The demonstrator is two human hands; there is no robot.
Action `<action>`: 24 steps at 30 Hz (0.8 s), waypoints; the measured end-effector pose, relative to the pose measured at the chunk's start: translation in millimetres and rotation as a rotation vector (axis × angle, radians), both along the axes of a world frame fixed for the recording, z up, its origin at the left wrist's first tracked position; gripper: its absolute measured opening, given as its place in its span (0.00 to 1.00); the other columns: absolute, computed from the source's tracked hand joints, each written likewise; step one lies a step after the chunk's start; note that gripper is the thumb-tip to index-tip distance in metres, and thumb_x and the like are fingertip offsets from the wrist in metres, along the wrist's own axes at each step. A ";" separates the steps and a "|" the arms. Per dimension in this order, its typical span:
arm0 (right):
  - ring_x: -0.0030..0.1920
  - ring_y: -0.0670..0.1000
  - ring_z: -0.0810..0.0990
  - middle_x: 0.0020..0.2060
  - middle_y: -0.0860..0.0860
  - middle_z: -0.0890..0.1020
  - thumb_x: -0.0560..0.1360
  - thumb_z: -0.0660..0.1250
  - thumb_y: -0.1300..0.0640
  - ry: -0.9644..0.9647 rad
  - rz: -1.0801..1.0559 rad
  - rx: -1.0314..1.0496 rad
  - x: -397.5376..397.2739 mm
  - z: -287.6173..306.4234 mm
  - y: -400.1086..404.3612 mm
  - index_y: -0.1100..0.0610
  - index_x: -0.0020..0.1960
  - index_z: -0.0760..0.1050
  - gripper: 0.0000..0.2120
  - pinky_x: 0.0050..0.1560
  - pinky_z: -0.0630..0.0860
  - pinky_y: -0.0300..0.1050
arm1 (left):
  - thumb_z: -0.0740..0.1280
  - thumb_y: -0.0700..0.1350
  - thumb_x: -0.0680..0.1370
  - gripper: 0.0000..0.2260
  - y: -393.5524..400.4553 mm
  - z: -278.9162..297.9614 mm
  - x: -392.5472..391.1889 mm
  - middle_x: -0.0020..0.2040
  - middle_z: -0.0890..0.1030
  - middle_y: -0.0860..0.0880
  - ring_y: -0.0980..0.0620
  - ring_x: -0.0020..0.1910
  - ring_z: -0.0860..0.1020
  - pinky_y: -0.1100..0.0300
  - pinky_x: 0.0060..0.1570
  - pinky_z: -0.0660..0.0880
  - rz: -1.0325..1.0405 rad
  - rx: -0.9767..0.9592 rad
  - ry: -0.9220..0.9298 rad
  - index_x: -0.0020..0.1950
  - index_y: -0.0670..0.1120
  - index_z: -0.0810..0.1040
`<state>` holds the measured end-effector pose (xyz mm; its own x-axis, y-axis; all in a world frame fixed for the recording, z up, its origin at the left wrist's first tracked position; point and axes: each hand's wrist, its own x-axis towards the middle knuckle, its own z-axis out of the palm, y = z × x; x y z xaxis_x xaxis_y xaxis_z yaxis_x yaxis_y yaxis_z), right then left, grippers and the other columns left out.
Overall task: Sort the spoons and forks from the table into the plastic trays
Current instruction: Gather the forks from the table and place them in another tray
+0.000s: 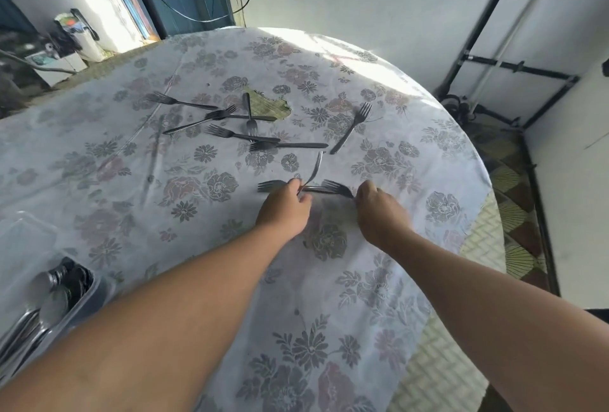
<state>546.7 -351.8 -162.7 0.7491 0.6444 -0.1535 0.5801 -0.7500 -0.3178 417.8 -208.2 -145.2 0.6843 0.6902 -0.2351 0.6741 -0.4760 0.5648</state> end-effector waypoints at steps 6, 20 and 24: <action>0.49 0.64 0.80 0.54 0.61 0.83 0.86 0.54 0.46 0.244 -0.140 0.303 6.2 11.5 20.4 0.55 0.66 0.67 0.16 0.45 0.71 0.53 | 0.63 0.59 0.81 0.15 -2.8 -12.3 24.2 0.57 0.79 0.42 0.39 0.51 0.79 0.54 0.45 0.73 -0.065 0.033 0.115 0.63 0.53 0.75; 0.71 0.57 0.75 0.82 0.43 0.57 0.81 0.56 0.56 0.018 0.154 0.017 42.4 6.5 81.4 0.45 0.82 0.58 0.29 0.56 0.80 0.50 | 0.61 0.45 0.83 0.03 27.3 -17.9 10.6 0.46 0.80 0.47 0.44 0.43 0.79 0.53 0.38 0.72 0.243 -0.021 -0.083 0.56 0.47 0.71; 0.70 0.58 0.75 0.82 0.42 0.59 0.80 0.55 0.58 0.013 0.198 -0.093 44.6 6.9 90.6 0.44 0.81 0.58 0.30 0.57 0.79 0.51 | 0.60 0.45 0.83 0.03 31.2 -22.0 11.9 0.44 0.80 0.47 0.45 0.41 0.80 0.53 0.38 0.75 0.313 -0.104 -0.176 0.56 0.49 0.72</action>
<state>591.3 -261.2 -155.9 0.6069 0.7613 -0.2283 0.7151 -0.6484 -0.2613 429.6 -177.0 -167.2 0.4803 0.8510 -0.2125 0.6661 -0.1963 0.7195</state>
